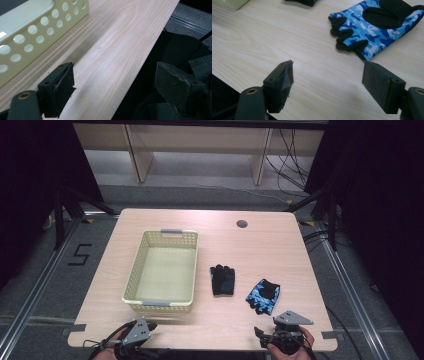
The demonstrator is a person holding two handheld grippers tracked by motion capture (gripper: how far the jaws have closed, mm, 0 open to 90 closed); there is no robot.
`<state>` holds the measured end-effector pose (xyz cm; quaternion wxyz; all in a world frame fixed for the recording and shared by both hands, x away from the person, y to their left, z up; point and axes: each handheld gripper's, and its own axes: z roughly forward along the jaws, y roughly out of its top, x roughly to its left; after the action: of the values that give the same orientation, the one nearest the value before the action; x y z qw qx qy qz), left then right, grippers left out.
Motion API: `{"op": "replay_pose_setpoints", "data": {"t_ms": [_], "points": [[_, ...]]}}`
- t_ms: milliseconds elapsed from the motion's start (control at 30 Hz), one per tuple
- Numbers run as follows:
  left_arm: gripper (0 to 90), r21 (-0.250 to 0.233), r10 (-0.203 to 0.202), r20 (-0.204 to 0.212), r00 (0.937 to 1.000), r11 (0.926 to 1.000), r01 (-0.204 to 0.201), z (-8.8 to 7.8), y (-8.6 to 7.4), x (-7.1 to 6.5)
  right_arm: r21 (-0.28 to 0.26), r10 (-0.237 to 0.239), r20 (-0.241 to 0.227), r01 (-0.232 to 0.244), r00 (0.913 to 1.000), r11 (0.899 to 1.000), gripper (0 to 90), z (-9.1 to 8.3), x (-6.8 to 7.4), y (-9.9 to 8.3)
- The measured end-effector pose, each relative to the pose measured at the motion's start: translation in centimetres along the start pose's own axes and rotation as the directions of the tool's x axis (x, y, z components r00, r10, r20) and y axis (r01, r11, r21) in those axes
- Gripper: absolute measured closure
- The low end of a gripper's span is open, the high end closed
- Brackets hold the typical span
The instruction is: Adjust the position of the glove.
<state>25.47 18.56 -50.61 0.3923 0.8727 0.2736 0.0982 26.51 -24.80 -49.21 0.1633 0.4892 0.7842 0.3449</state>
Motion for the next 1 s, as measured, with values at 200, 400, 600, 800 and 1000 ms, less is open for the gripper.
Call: {"op": "replay_pose_setpoints", "data": {"t_ms": [200, 400, 600, 800, 1000], "points": [[15.6, -0.007, -0.005, -0.001, 1.0000, 1.0000, 0.005, 0.0, 0.0, 0.0, -0.011, 0.042, -0.018, -0.042, 0.9990, 0.999, 21.2, 0.0, 0.4, 0.1], [15.6, 0.006, 0.011, -0.008, 0.9999, 0.9999, -0.011, 0.0, 0.0, 0.1, -0.023, 0.005, -0.021, -0.005, 0.9998, 1.000, 25.6, 0.0, 0.3, 0.5], [15.7, -0.018, -0.014, -0.003, 0.9999, 0.9997, 0.014, 0.1, 0.0, 0.0, -0.054, 0.001, -0.027, -0.003, 0.9996, 0.999, 32.9, 0.2, 0.2, 1.4], [15.7, 0.000, -0.002, -0.010, 0.9999, 1.0000, 0.002, 0.2, 0.0, 0.3, -0.085, -0.001, -0.061, -0.004, 0.9982, 0.996, 38.9, 0.8, -0.2, 3.0], [15.7, -0.013, 0.007, -0.011, 0.9999, 0.9999, -0.007, 0.0, 0.0, 0.3, -0.105, 0.002, -0.068, -0.009, 0.9977, 0.994, 43.6, 1.9, -0.3, 5.2]]}}
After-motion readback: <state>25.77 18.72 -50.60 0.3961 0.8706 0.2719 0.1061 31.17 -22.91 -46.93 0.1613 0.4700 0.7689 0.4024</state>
